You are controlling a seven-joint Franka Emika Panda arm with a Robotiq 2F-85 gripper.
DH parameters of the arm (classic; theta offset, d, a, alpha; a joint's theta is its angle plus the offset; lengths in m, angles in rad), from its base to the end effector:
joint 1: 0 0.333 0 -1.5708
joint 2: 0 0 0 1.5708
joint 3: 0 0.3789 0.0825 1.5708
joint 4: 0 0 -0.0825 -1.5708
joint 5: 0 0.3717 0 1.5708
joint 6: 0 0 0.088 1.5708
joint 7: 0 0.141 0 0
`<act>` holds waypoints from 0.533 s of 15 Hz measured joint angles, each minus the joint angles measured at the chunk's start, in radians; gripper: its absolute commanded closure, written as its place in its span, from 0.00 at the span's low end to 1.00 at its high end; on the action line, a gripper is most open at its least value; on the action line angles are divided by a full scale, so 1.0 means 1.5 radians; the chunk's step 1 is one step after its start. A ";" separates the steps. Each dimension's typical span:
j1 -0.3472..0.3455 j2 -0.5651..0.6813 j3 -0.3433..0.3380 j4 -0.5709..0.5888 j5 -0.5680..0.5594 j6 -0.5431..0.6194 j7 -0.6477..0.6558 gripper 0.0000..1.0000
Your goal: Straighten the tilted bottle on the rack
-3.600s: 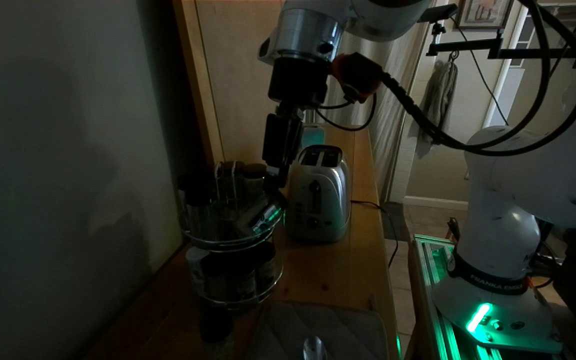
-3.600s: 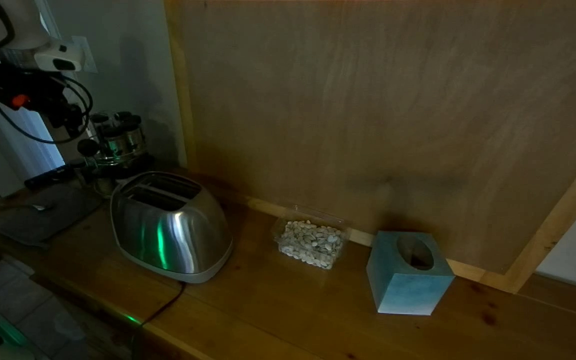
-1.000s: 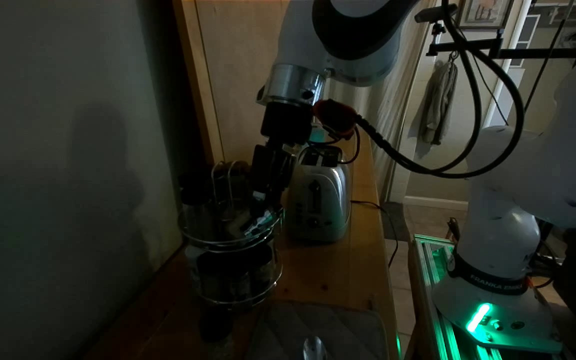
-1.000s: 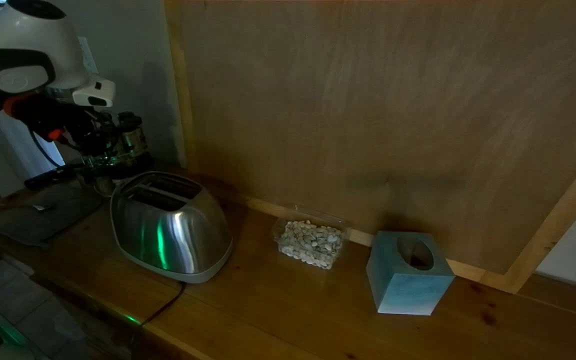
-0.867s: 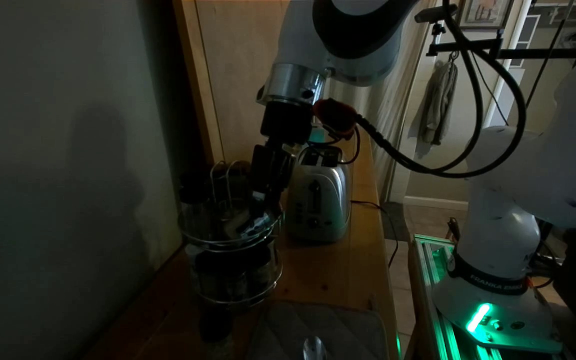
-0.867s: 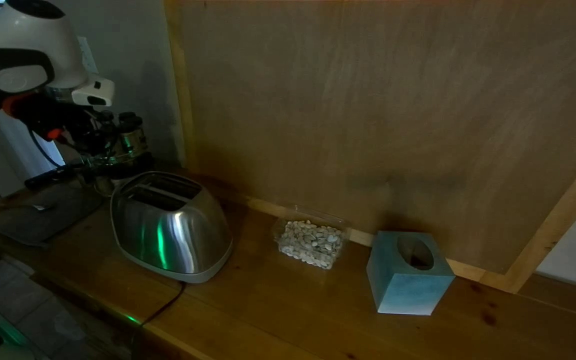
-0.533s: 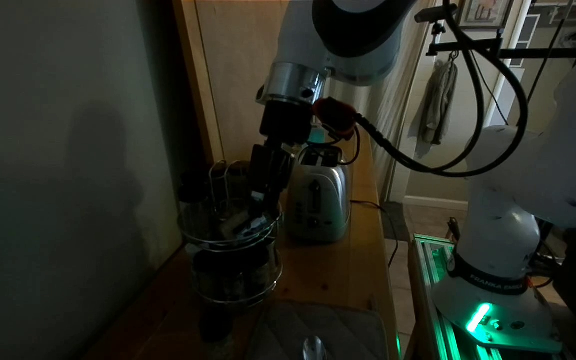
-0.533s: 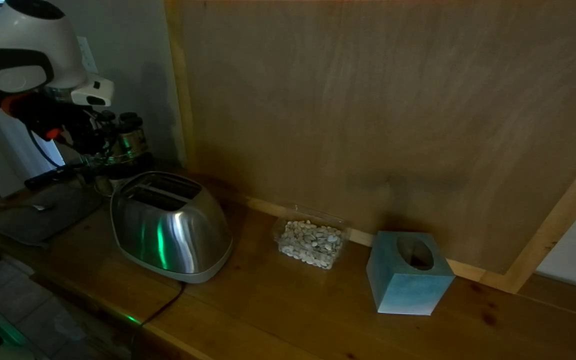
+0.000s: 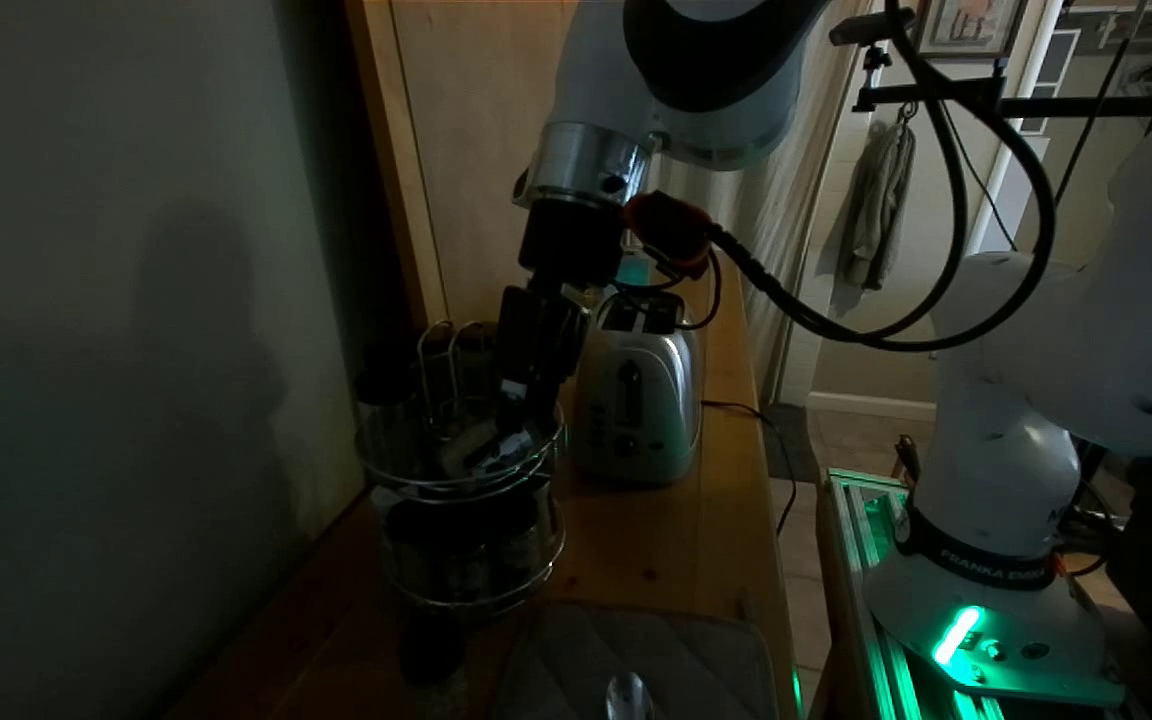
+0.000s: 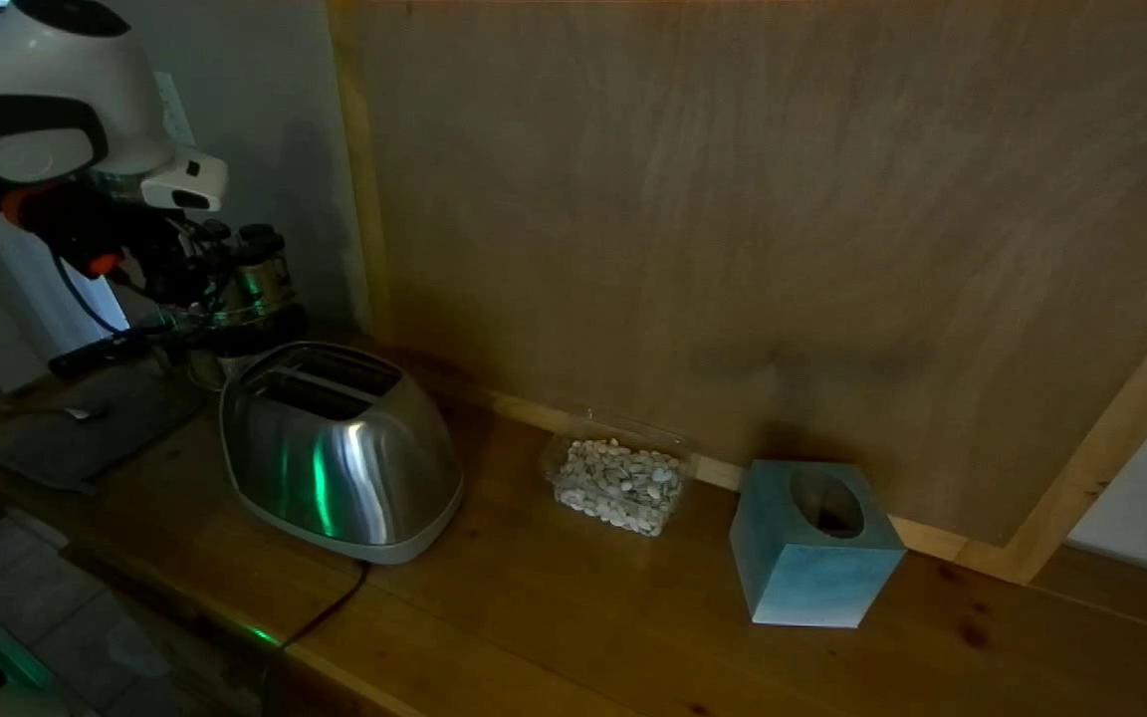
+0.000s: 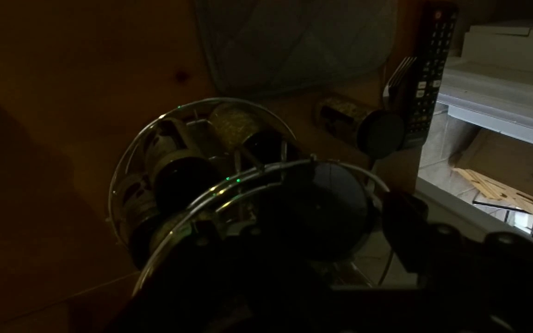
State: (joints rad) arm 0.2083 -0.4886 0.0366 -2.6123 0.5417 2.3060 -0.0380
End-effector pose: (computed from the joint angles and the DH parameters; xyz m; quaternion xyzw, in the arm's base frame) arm 0.3534 0.1132 0.4636 -0.9743 0.0249 -0.0677 0.2136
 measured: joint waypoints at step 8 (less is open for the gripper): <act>-0.016 0.000 0.018 0.036 -0.049 -0.014 0.067 0.65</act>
State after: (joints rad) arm 0.1842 -0.4884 0.0638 -2.5585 0.4683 2.2851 0.0619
